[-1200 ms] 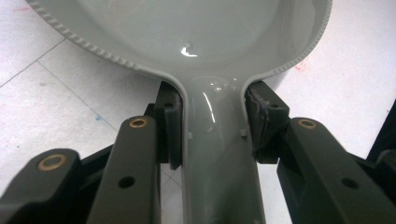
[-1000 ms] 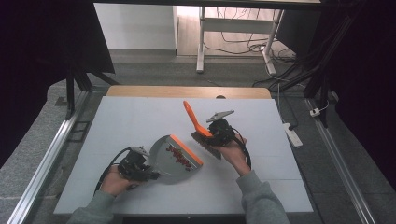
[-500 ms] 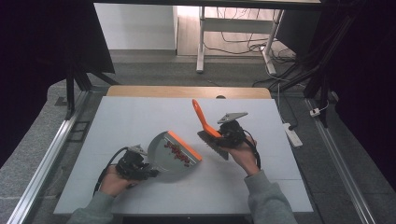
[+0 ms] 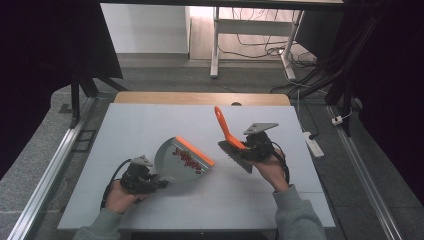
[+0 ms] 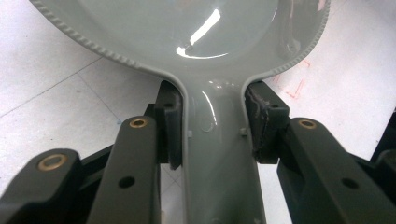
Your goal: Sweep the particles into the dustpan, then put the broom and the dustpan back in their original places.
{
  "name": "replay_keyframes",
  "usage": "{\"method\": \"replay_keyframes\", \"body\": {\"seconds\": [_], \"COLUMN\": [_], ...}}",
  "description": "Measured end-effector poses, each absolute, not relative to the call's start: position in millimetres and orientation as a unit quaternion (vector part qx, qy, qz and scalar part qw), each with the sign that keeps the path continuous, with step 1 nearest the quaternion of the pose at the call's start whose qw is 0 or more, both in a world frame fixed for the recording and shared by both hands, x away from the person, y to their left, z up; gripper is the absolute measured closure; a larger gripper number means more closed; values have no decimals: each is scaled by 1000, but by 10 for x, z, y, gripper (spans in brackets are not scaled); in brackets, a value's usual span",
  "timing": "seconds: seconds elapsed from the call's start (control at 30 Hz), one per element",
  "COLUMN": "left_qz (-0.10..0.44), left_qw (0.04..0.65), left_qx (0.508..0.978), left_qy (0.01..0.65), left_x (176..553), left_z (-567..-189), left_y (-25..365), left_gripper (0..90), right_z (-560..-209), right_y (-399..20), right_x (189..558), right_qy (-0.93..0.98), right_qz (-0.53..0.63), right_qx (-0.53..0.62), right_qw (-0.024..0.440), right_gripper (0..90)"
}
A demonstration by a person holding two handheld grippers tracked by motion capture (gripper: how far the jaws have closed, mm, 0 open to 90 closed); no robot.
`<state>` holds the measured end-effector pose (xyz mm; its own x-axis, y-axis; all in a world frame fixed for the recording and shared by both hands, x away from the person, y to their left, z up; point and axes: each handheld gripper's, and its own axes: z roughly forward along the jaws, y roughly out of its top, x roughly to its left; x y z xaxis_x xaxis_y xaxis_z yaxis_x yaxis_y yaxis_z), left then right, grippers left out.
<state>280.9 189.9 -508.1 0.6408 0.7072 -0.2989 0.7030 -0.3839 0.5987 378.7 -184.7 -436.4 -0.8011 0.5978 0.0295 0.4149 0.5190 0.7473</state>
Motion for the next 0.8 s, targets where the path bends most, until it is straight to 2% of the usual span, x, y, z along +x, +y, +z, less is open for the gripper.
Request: {"method": "replay_keyframes", "body": {"seconds": [0.33,0.8], "left_qz": [14,24], "left_qw": [361,372], "left_qx": [820,804], "left_qy": [444,463], "left_x": [2766,2721], "left_z": [-5062,-5037], "left_y": [1921,1988], "left_gripper": [612,612], "right_z": [-4377,-4416], "right_y": [-2061,-2230], "right_x": [3646,3548], "right_qy": [862,858], "right_qz": [402,401], "right_qx": [297,309], "right_qw": [83,84], "right_gripper": [703,703]}}
